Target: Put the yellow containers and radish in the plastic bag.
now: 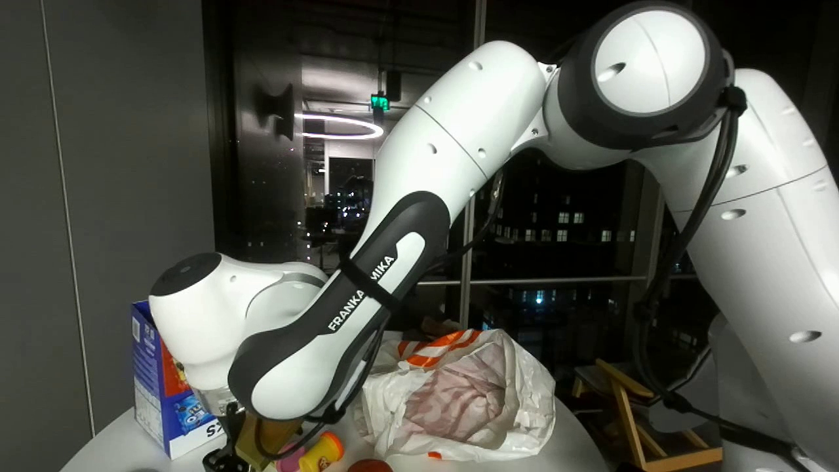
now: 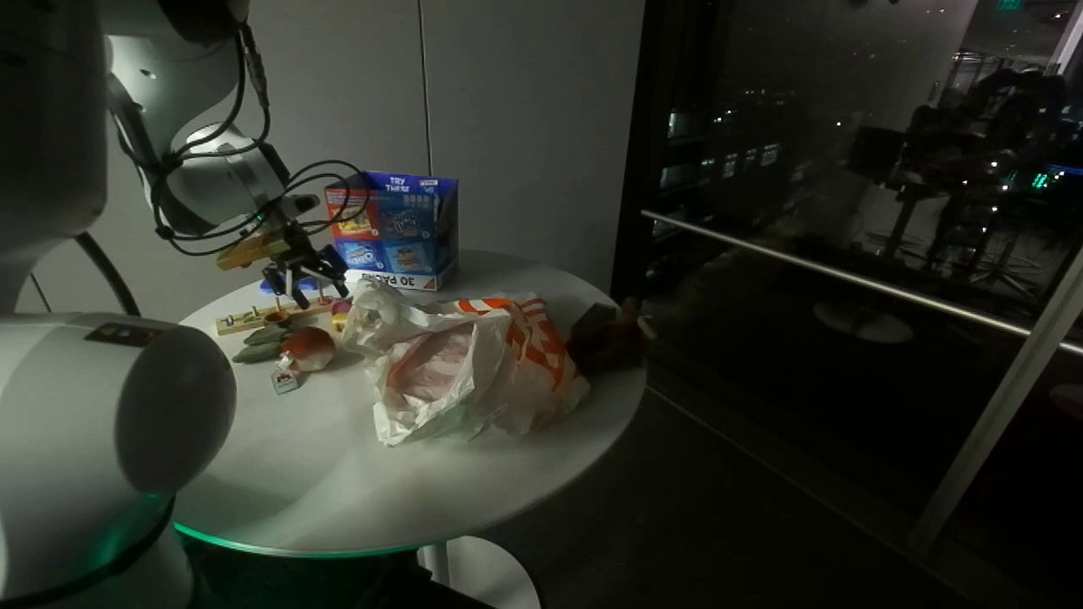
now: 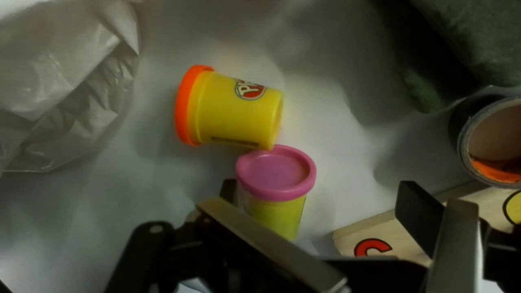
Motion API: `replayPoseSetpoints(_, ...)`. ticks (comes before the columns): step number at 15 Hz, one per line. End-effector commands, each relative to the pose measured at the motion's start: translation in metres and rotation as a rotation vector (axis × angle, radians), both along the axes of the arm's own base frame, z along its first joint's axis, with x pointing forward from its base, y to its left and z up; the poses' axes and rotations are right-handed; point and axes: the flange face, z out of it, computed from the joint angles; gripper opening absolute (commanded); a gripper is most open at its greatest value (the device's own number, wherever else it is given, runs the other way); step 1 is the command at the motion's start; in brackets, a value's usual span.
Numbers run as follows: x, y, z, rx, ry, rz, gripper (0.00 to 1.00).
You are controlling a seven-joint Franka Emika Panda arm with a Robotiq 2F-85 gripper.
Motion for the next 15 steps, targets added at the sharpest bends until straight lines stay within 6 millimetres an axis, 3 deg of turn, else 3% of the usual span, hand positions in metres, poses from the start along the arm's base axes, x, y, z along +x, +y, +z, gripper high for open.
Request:
replayPoseSetpoints(1, 0.0014, 0.0064, 0.0047, -0.013, -0.025, -0.044, 1.0)
replayPoseSetpoints(3, 0.0, 0.0085, 0.0041, -0.001, -0.018, -0.048, 1.0)
replayPoseSetpoints(4, -0.0008, 0.0096, 0.0042, 0.008, -0.016, -0.04, 0.75)
replayPoseSetpoints(5, -0.0006, 0.0094, 0.0044, 0.005, -0.024, -0.031, 0.73)
replayPoseSetpoints(8, -0.0007, 0.0087, 0.0051, -0.018, -0.045, -0.021, 0.49)
replayPoseSetpoints(9, -0.003, 0.0112, 0.0072, -0.002, -0.046, -0.014, 0.86)
replayPoseSetpoints(10, -0.0031, 0.0053, 0.0013, -0.005, -0.016, -0.018, 0.63)
replayPoseSetpoints(11, -0.0035, 0.0061, 0.0015, -0.004, -0.016, -0.016, 0.63)
replayPoseSetpoints(14, -0.0046, 0.0075, 0.0015, -0.004, -0.017, -0.013, 0.85)
replayPoseSetpoints(15, -0.0047, 0.0076, 0.0015, -0.004, -0.017, -0.012, 0.87)
